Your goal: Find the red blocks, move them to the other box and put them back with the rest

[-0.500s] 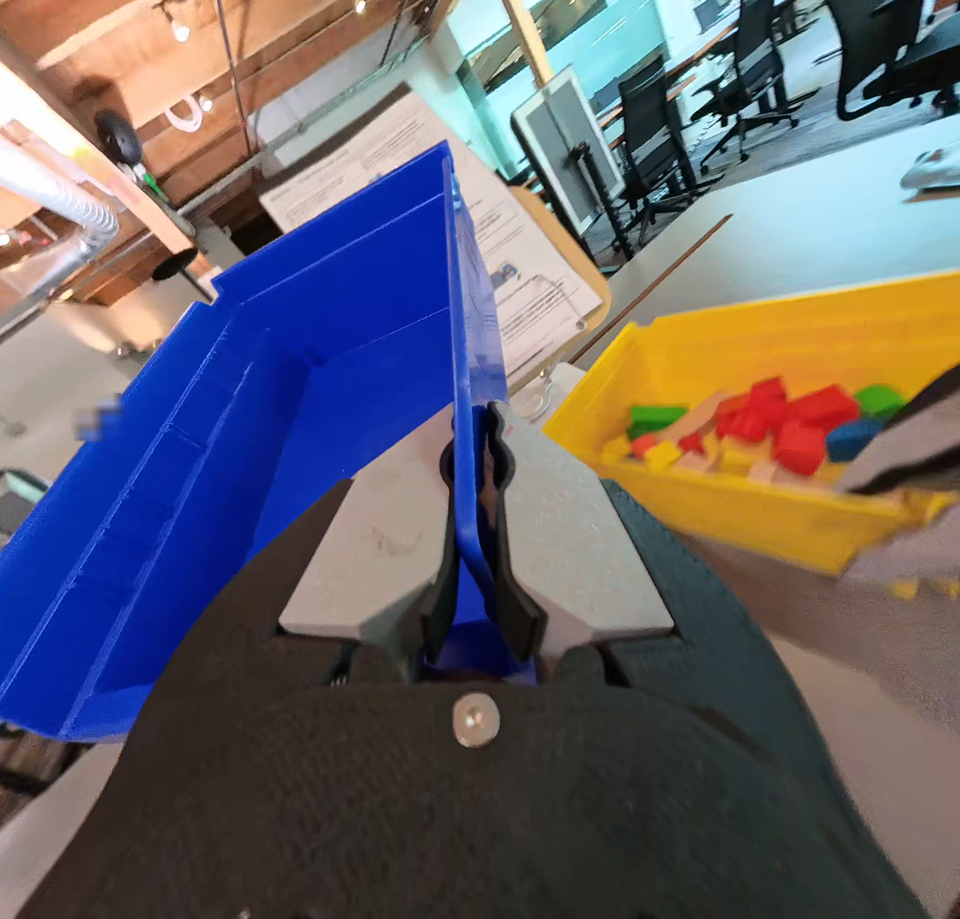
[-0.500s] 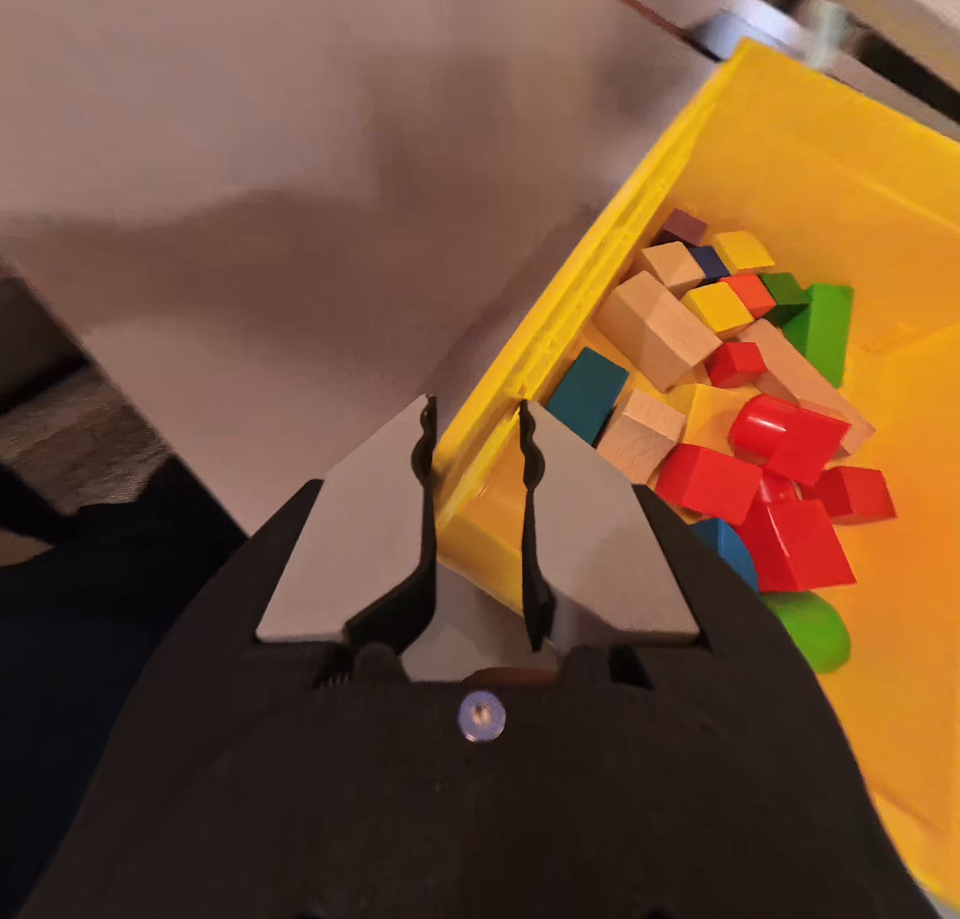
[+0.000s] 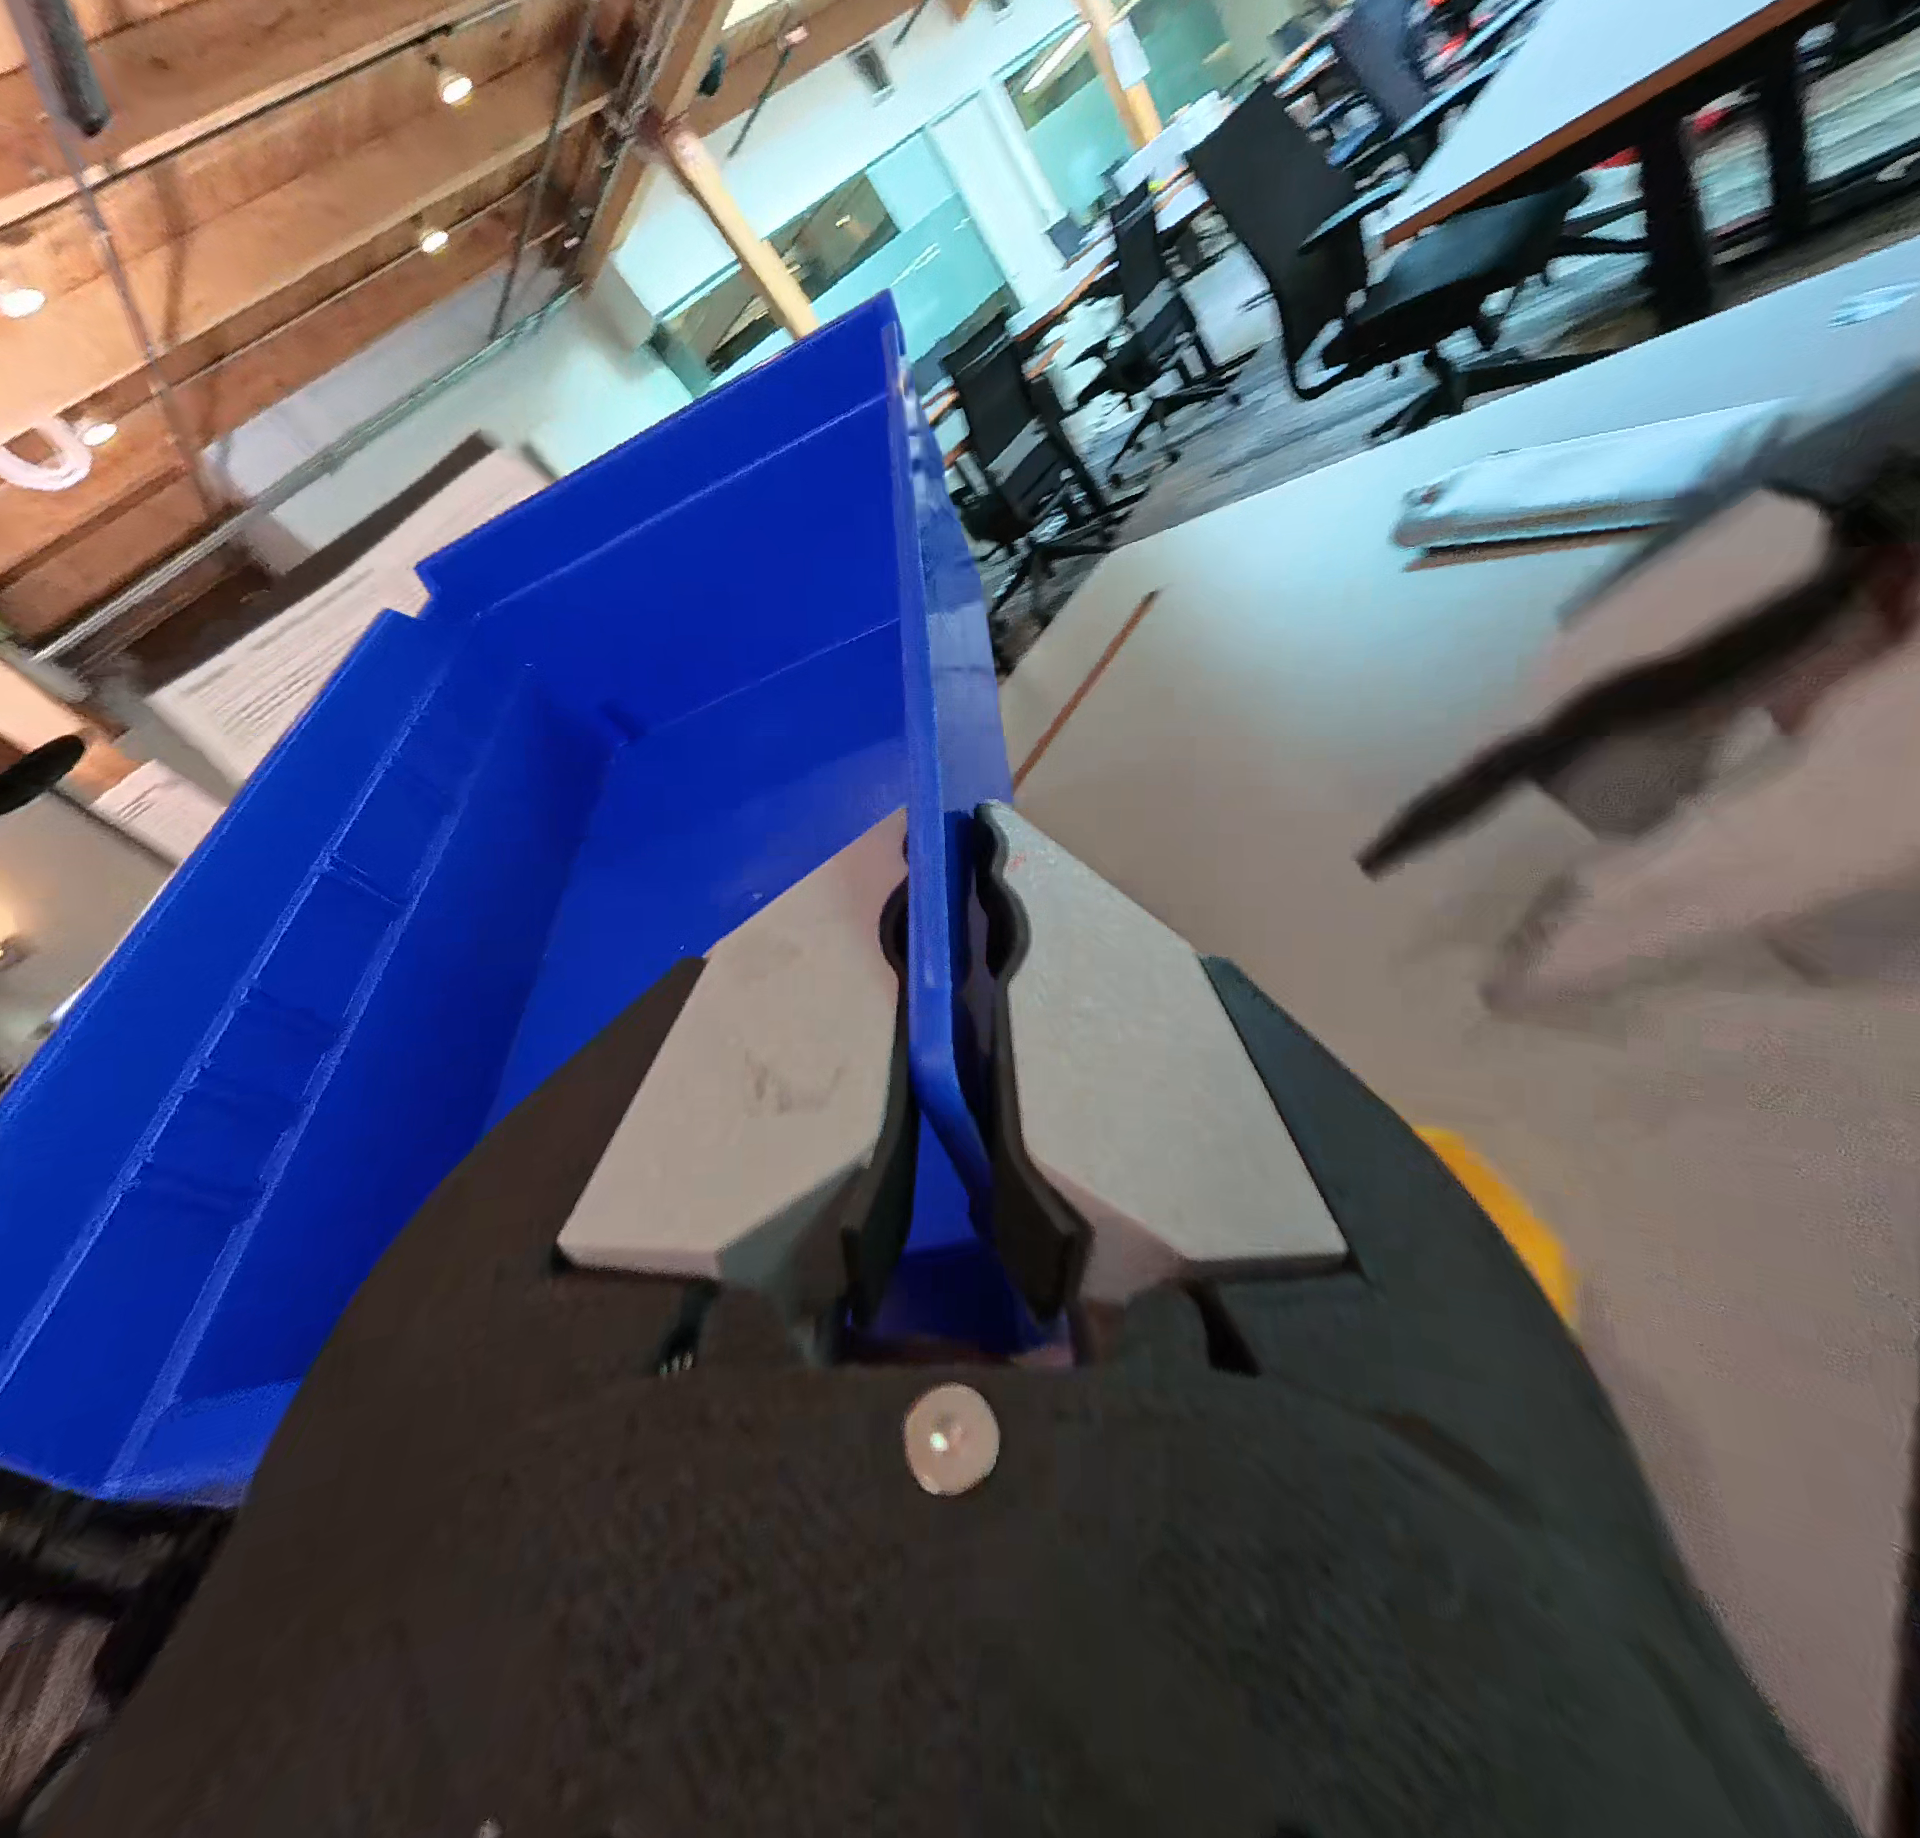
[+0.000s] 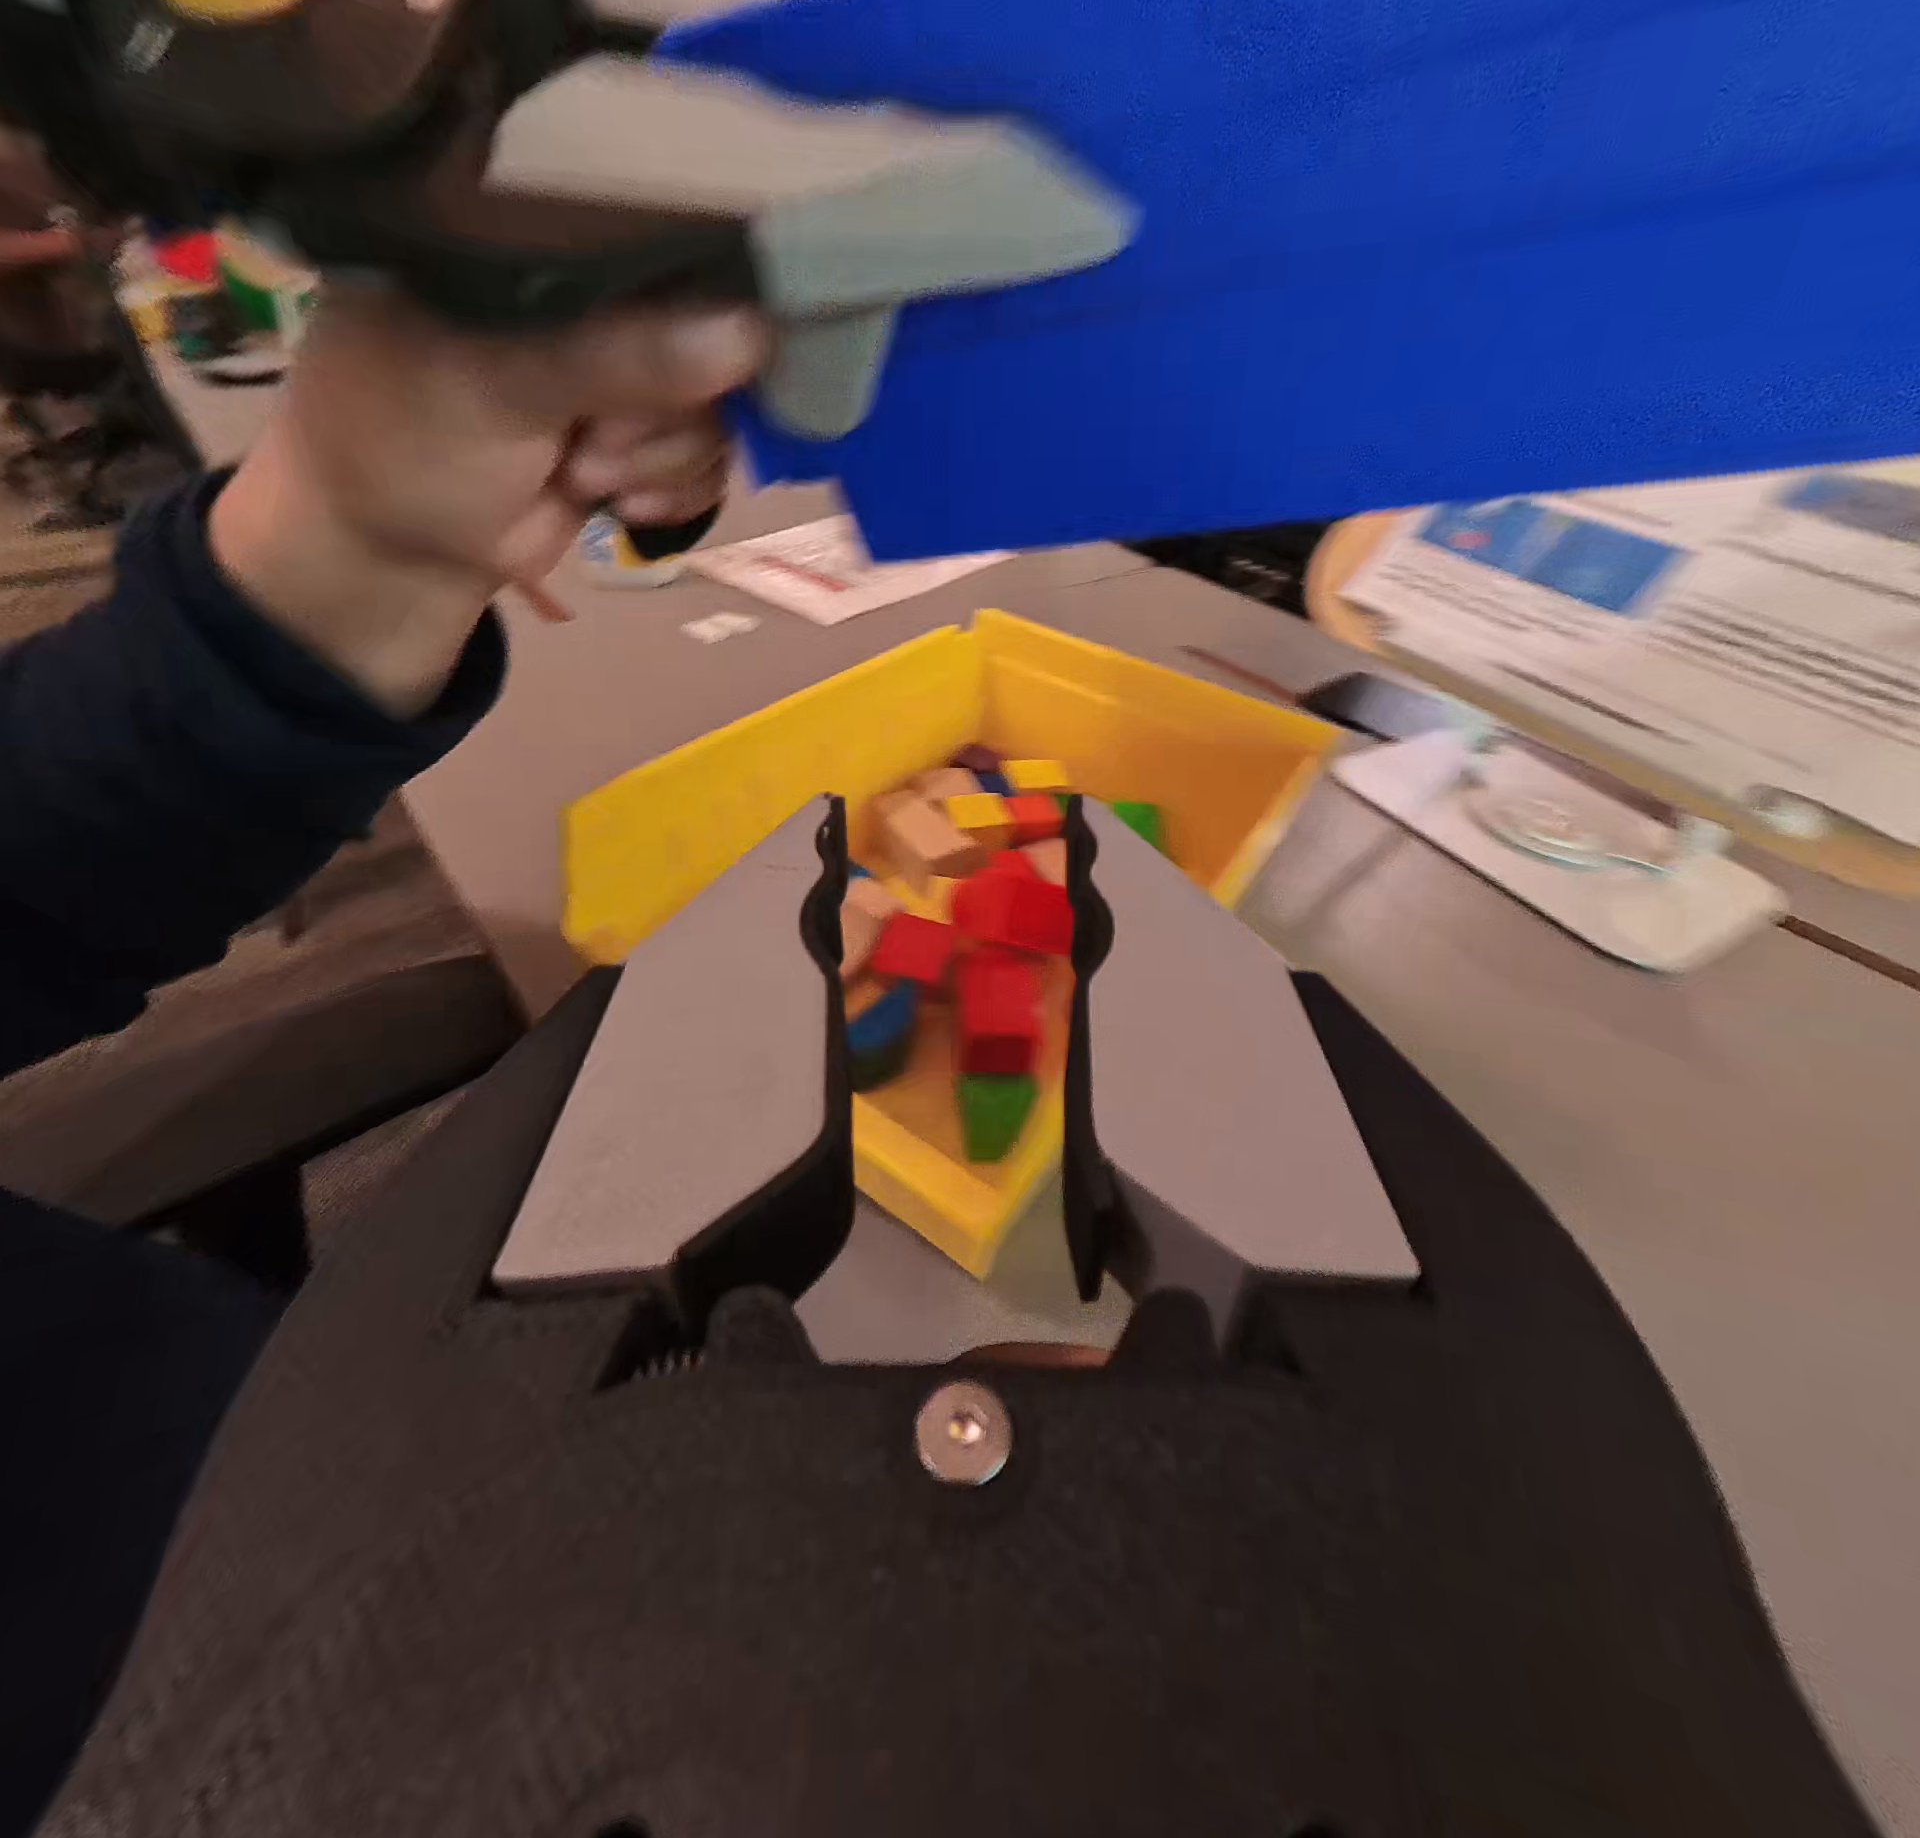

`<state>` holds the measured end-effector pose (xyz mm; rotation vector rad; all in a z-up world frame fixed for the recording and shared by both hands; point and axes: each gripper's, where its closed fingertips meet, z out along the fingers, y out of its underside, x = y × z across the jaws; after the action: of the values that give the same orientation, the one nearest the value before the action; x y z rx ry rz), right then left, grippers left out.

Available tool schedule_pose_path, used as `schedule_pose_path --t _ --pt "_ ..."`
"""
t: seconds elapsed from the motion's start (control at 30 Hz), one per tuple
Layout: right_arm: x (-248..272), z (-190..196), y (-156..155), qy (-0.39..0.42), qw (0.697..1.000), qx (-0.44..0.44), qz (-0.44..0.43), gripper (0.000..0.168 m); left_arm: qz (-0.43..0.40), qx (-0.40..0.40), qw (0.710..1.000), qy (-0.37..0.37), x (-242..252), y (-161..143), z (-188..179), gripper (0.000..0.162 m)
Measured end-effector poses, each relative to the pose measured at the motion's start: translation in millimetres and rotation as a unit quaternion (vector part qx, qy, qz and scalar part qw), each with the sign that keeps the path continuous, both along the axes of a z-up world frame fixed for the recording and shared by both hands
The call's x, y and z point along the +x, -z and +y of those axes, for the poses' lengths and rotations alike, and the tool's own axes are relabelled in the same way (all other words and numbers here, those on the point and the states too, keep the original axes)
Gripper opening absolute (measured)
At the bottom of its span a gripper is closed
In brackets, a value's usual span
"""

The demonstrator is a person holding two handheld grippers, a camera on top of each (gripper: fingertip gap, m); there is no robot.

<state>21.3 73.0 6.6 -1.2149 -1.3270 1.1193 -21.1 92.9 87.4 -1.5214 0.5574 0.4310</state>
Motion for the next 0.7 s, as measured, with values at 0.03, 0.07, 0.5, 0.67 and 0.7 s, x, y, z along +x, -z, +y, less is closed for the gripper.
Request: schedule_pose_path --t 0.03,0.07,0.5,0.67,0.7 --pt "19.8 21.9 -5.9 0.030 1.000 -0.005 0.006 0.040 0.005 -0.006 1.000 0.021 20.2 6.4 7.1 0.004" --pt "40.0 42.9 -10.3 0.060 0.998 -0.009 0.010 0.040 0.013 -0.015 0.999 0.041 40.6 14.2 15.1 0.004" --pt "197.3 195.6 34.8 0.276 0.958 -0.062 -0.039 0.040 0.022 -0.233 0.966 0.112 178.1 164.9 120.7 0.005" --pt "190.8 209.2 61.1 0.274 0.956 -0.089 -0.056 0.041 -0.044 -0.257 0.961 0.091 177.2 184.6 142.6 0.005" --pt "186.6 210.9 69.3 0.270 0.955 -0.099 -0.066 0.042 -0.045 -0.266 0.959 0.088 180.5 190.0 144.5 0.008"
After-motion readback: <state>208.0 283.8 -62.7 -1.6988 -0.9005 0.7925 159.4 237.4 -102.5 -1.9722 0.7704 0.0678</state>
